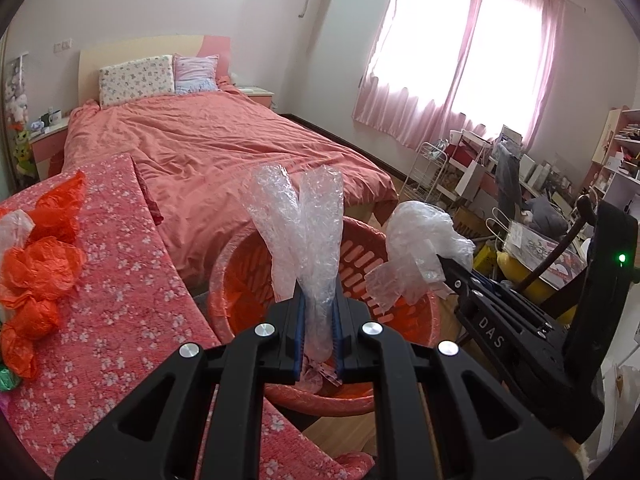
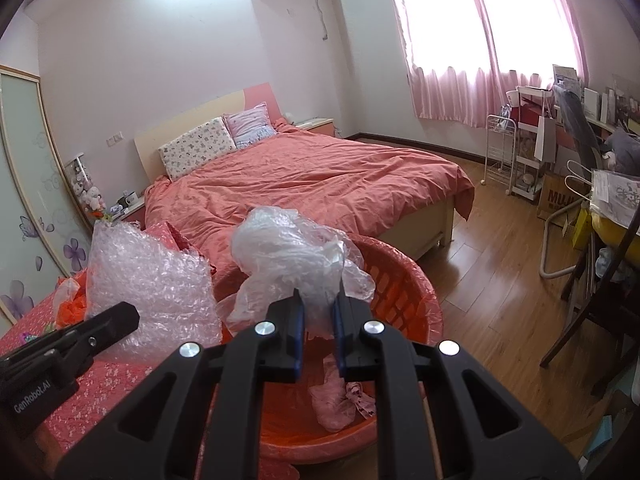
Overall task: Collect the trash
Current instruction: 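Carry the clear bag and bubble wrap over the basket and open both tools, then return to the pile and grasp the white tissue with the left tool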
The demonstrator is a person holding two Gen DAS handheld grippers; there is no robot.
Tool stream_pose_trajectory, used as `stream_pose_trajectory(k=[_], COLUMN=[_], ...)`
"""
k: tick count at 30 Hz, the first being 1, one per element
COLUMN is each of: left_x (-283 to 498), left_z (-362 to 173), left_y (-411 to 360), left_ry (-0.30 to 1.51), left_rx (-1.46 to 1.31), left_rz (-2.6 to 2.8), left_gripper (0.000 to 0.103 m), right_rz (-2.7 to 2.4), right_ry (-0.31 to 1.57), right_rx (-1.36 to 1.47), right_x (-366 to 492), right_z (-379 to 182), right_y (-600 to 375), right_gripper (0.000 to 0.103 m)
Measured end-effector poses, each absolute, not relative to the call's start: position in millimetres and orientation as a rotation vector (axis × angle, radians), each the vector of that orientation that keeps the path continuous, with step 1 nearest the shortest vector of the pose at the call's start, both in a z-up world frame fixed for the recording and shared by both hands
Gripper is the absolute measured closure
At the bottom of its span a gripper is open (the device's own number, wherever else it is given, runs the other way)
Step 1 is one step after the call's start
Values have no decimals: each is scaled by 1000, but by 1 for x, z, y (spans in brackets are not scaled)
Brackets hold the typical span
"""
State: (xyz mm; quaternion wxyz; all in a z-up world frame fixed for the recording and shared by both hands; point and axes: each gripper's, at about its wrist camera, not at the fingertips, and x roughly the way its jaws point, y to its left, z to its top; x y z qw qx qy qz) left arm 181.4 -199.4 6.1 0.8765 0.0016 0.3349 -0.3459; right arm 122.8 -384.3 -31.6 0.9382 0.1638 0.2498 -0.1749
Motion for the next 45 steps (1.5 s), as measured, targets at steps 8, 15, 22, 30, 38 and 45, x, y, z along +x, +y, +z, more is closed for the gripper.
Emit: stream_pose_trajectory(k=[8, 15, 22, 30, 38, 45], left_x=[182, 187, 194, 198, 198, 195], left_z=[-1, -10, -15, -14, -6, 6], left_y=[-208, -209, -201, -185, -155, -87], left_ry=[720, 754, 777, 777, 760, 719], left_rx=[7, 7, -6, -15, -34, -59], left_rz=[-740, -723, -685, -654, -602, -482], left_gripper=[92, 87, 68, 68, 68, 59], right_rz=[-368, -375, -369, -369, -351, -276], right_ry=[526, 556, 567, 565, 560, 550], right_rx=[344, 363, 381, 367, 329, 284], right_x=[128, 136, 138, 136, 133, 135], right_z=[-35, -38, -42, -41, -32, -18], right_y=[-392, -396, -398, -396, -378, -334], right_gripper=[90, 78, 61, 61, 61, 61])
